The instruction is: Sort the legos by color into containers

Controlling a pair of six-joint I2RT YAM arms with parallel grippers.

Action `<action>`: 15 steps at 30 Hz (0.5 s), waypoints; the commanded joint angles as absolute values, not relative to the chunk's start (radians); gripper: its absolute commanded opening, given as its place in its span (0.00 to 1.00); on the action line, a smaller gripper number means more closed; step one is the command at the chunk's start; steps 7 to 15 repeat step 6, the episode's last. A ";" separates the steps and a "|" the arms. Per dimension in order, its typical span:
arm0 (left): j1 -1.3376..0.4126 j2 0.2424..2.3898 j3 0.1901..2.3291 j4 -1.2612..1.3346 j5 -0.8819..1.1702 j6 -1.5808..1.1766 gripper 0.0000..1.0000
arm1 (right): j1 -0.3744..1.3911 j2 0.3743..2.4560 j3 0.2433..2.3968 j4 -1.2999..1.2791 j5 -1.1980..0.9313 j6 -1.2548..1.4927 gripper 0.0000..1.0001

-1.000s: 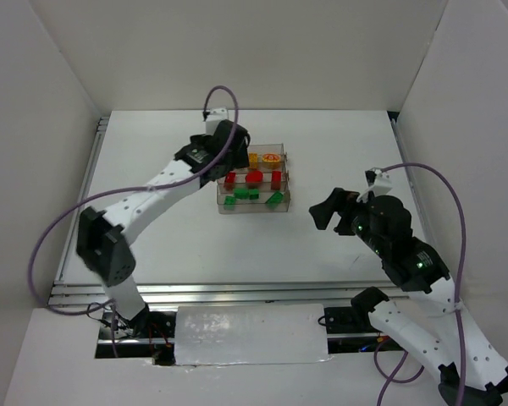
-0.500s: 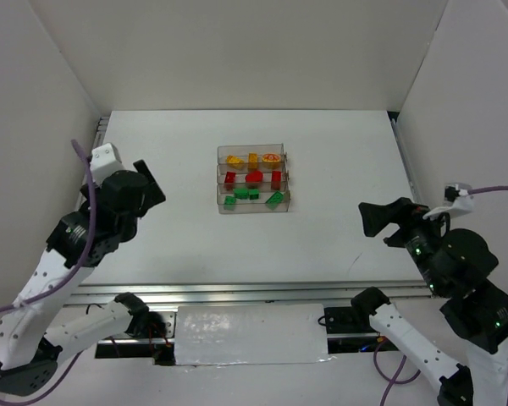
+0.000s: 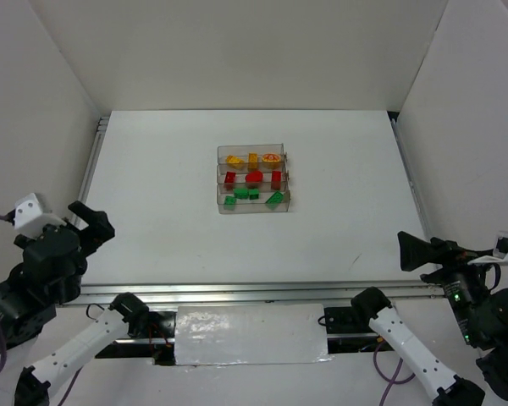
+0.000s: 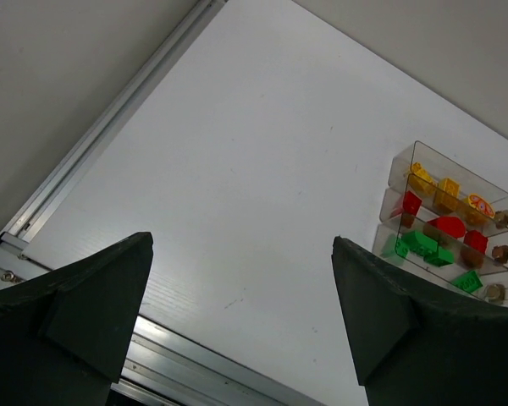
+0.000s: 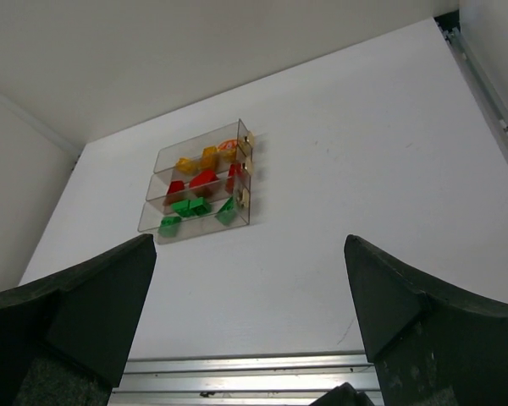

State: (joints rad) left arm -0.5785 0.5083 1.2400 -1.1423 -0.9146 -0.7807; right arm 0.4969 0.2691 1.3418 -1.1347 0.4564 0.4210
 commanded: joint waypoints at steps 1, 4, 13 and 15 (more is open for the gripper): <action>-0.575 0.459 1.233 -1.166 -0.930 -0.753 0.99 | 0.502 0.281 1.364 -1.154 0.466 0.406 1.00; -0.575 0.431 1.242 -1.166 -0.922 -0.750 1.00 | 0.500 0.301 1.367 -1.151 0.451 0.422 1.00; -0.575 0.428 1.246 -1.167 -0.920 -0.750 0.99 | 0.500 0.313 1.365 -1.141 0.437 0.422 1.00; -0.575 0.428 1.246 -1.167 -0.920 -0.750 0.99 | 0.500 0.313 1.365 -1.141 0.437 0.422 1.00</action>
